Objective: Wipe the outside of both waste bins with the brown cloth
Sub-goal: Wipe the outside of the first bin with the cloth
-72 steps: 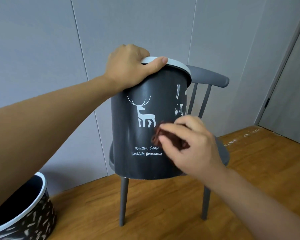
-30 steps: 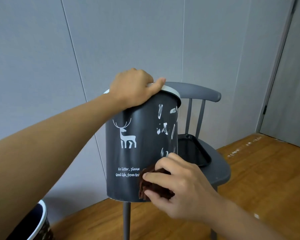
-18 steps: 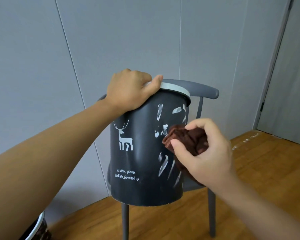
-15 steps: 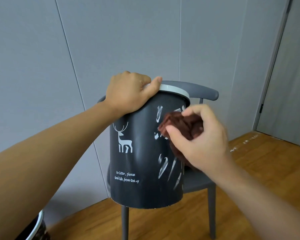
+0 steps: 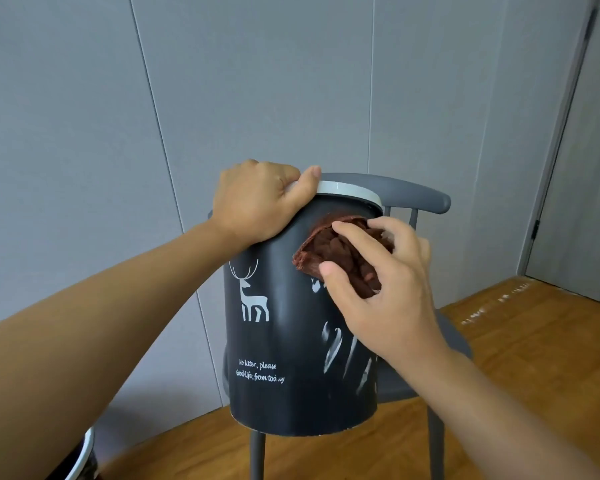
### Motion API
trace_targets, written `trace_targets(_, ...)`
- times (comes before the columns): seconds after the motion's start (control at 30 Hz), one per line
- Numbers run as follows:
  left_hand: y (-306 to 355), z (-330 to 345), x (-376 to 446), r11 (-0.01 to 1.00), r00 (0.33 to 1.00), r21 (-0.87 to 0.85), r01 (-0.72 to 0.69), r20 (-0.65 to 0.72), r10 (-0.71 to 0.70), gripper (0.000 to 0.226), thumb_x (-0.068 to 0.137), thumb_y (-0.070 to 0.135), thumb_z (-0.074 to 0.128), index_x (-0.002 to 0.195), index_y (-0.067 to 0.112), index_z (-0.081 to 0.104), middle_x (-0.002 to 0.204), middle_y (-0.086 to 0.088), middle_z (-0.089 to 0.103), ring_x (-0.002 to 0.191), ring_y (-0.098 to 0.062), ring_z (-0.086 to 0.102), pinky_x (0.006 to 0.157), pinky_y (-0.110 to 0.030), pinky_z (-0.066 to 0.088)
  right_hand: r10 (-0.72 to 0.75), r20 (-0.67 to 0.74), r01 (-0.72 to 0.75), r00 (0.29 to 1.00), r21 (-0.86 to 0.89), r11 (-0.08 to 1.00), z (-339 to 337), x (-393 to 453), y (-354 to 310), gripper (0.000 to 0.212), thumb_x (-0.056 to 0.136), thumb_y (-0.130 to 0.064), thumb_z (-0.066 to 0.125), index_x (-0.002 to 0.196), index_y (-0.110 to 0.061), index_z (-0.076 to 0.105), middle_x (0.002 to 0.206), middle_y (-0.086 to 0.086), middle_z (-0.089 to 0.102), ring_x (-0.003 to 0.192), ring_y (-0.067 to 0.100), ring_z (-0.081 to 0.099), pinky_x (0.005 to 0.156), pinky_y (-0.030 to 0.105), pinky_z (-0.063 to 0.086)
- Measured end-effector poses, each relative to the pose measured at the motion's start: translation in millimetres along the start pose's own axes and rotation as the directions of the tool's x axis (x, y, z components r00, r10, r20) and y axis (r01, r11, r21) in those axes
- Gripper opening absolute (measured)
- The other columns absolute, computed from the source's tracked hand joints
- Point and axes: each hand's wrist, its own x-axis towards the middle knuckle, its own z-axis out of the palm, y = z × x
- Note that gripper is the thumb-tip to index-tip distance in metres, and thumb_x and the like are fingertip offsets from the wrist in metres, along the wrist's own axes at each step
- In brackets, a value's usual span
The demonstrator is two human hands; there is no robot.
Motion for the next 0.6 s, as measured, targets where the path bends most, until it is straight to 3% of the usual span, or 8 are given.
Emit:
trace_targets(0.07, 3.2, 0.2, -0.5, 1.000, 1.000, 0.013, 0.000, -0.001, 0.000, 0.063, 0.092, 0.066, 0.027, 0.056, 0.013, 0.026, 0.046, -0.004, 0.024, 0.046, -0.020, 0.029, 0.051, -0.033, 0.019, 0.029, -0.005, -0.028, 1.000, 0.002, 1.000, 1.9, -1.0, -5.8, 0.055, 0.088, -0.062, 0.064, 0.136, -0.035, 0.064, 0.132, -0.006, 0.050, 0.123, 0.021, 0.045, 0.092, 0.039, 0.055)
trace_targets(0.23, 2.4, -2.7, -2.1, 1.000, 1.000, 0.006, 0.028, -0.002, -0.028, 0.063, 0.091, 0.066, 0.027, 0.054, 0.015, 0.026, 0.044, -0.003, 0.025, 0.045, -0.016, 0.029, 0.051, -0.033, 0.020, 0.030, 0.000, -0.030, 1.000, 0.055, 0.998, -6.2, 17.6, -10.7, 0.042, 0.083, -0.039, 0.071, 0.123, -0.030, 0.063, 0.114, -0.012, 0.059, 0.107, 0.014, 0.061, 0.089, 0.040, 0.057)
trace_targets(0.33, 4.1, -2.5, -3.1, 1.000, 1.000, 0.012, 0.028, -0.013, -0.027, 0.063, 0.093, 0.065, 0.032, 0.053, 0.016, 0.027, 0.043, -0.003, 0.025, 0.044, -0.016, 0.030, 0.051, -0.033, 0.020, 0.007, -0.037, -0.007, 0.999, -0.015, 1.000, -9.8, 35.1, -7.2, 0.038, 0.079, -0.033, 0.069, 0.117, -0.028, 0.068, 0.107, -0.007, 0.060, 0.101, 0.023, 0.063, 0.083, 0.046, 0.057)
trace_targets(0.43, 5.0, -1.8, -3.6, 1.000, 0.999, 0.013, 0.026, -0.023, -0.026, 0.062, 0.094, 0.061, 0.037, 0.050, 0.018, 0.027, 0.042, -0.001, 0.025, 0.043, -0.014, 0.030, 0.050, -0.032, 0.019, -0.032, -0.027, 0.029, 0.999, -0.091, 0.995, -5.4, 41.0, -6.8, 0.037, 0.082, -0.034, 0.065, 0.117, -0.027, 0.072, 0.104, -0.005, 0.058, 0.098, 0.026, 0.058, 0.078, 0.044, 0.056)
trace_targets(0.53, 1.4, -2.1, -2.7, 0.999, 0.999, 0.003, 0.032, -0.025, -0.032, 0.063, 0.091, 0.066, 0.029, 0.051, 0.018, 0.027, 0.042, -0.001, 0.025, 0.043, -0.014, 0.030, 0.052, -0.033, 0.020, -0.087, -0.015, 0.085, 0.996, -0.101, 0.991, -0.1, 34.8, -8.4, 0.038, 0.089, -0.048, 0.064, 0.120, -0.028, 0.073, 0.105, -0.007, 0.057, 0.100, 0.021, 0.054, 0.078, 0.035, 0.052)
trace_targets(0.6, 1.8, -0.8, -2.3, 1.000, 0.999, -0.013, 0.020, -0.032, -0.020, 0.062, 0.090, 0.066, 0.029, 0.050, 0.018, 0.027, 0.041, -0.001, 0.026, 0.043, -0.014, 0.030, 0.052, -0.033, 0.021, -0.103, -0.031, 0.099, 0.994, -0.110, 0.989, -0.2, 30.9, -7.7, 0.035, 0.091, -0.047, 0.065, 0.119, -0.027, 0.075, 0.104, -0.006, 0.058, 0.099, 0.022, 0.053, 0.075, 0.037, 0.053)
